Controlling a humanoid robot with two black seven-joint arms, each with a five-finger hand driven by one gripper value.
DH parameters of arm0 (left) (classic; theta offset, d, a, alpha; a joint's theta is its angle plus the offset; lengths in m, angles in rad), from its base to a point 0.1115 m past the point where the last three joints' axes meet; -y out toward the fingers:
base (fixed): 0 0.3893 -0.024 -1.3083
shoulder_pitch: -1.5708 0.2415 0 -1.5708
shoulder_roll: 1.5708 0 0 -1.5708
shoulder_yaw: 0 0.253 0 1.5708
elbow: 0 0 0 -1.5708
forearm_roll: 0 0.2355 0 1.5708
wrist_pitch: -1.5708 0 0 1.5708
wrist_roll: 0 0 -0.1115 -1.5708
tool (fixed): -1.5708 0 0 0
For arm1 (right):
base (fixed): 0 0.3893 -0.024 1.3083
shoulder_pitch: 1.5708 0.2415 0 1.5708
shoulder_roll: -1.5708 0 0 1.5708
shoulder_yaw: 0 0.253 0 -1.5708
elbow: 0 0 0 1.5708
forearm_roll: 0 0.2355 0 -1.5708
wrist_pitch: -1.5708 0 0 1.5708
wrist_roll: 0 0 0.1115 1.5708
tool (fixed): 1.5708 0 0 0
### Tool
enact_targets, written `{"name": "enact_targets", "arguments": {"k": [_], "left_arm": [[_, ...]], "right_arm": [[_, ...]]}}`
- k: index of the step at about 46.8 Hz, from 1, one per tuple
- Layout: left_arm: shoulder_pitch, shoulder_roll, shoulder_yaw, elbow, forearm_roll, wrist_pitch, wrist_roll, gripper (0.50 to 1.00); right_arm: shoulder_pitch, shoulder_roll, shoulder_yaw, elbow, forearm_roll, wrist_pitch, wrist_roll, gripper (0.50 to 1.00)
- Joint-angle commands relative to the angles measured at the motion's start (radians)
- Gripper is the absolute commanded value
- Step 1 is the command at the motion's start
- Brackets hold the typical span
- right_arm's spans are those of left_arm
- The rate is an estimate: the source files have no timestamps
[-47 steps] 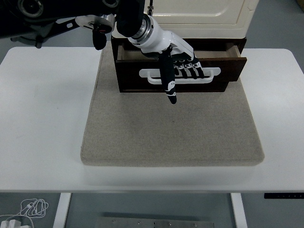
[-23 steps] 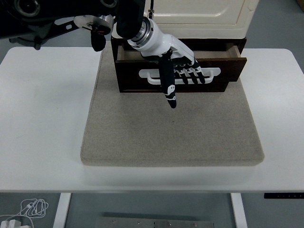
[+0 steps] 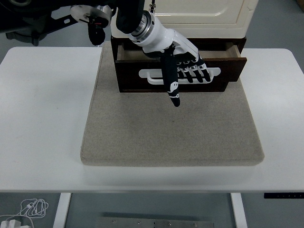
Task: Open the drawer under the combination cabinet
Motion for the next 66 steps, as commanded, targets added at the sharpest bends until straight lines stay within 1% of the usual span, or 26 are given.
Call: {"name": "enact_targets", "arguments": {"k": [1,6,9,12,15,18,22,26,30,33,36,41,45,47,52,57,61,64,66], "left_arm": [[0.0,0.004,-0.015,-0.005,-0.007,-0.003,-0.002,1.0],[0.0,0.024,-0.064,-0.015,-0.008,-0.005,-0.011,1.0],[0.006,0.045,-0.139,-0.019,-0.008,-0.014,-0.011,1.0],[0.023,0.068,-0.219,-0.013,-0.008,-0.031,-0.014,1.0],[0.046,0.09,-0.293,-0.009,-0.007,-0.036,-0.019,1.0],[0.074,0.106,-0.369,-0.005,0.001,-0.036,-0.04,1.0],[0.1,0.12,-0.481,0.016,0.005,-0.036,-0.098,1.0],[0.118,0.125,-0.592,0.06,0.007,-0.036,-0.178,1.0],[0.129,0.129,-0.708,0.135,0.005,-0.036,-0.276,1.0],[0.13,0.142,-0.793,0.203,0.005,-0.036,-0.331,1.0],[0.129,0.146,-0.854,0.283,-0.004,-0.036,-0.367,1.0],[0.126,0.149,-0.943,0.425,-0.008,-0.031,-0.405,1.0],[0.126,0.149,-1.002,0.53,-0.008,-0.015,-0.428,1.0],[0.126,0.149,-1.022,0.579,-0.01,0.001,-0.431,1.0],[0.127,0.149,-1.046,0.697,-0.015,0.069,-0.434,1.0],[0.158,0.148,-1.045,0.803,-0.073,0.155,-0.437,1.0],[0.201,0.148,-1.034,0.85,-0.142,0.224,-0.418,1.0],[0.244,0.148,-1.034,0.863,-0.183,0.273,-0.407,1.0],[0.274,0.148,-1.034,0.864,-0.2,0.308,-0.387,1.0]], "right_arm": [[0.0,0.0,0.001,0.0,0.0,0.0,0.0,0.928],[0.0,0.0,-0.001,0.0,0.0,0.0,0.0,0.928],[0.0,0.0,-0.001,0.0,0.0,0.0,0.0,0.928],[0.0,0.0,-0.001,0.0,0.0,0.0,0.0,0.928],[0.0,0.0,0.001,0.0,0.0,0.0,0.0,0.928],[0.0,0.0,-0.001,0.0,0.0,0.0,0.0,0.928],[0.0,0.0,-0.001,0.0,0.0,0.0,0.0,0.928],[0.0,0.0,0.001,0.0,0.0,0.0,0.0,0.928],[0.0,0.0,-0.001,0.0,0.0,0.0,0.0,0.928],[0.0,0.0,0.001,0.0,0.0,0.0,0.0,0.928],[0.0,0.0,-0.001,0.0,0.0,0.0,0.0,0.928],[0.0,0.0,-0.001,0.0,0.0,0.0,0.0,0.928],[0.0,0.0,0.001,0.0,0.0,0.0,0.0,0.928],[0.0,0.0,0.001,0.0,0.0,0.0,0.0,0.928],[0.0,0.0,0.001,0.0,0.0,0.0,0.0,0.928],[0.0,0.0,-0.001,0.0,0.0,0.0,0.0,0.928],[0.0,0.0,0.001,0.0,0.002,0.003,0.0,0.928],[0.0,0.0,0.003,0.0,0.002,0.006,0.0,0.928],[0.0,0.0,0.001,0.005,0.0,0.008,0.0,0.928]]}}
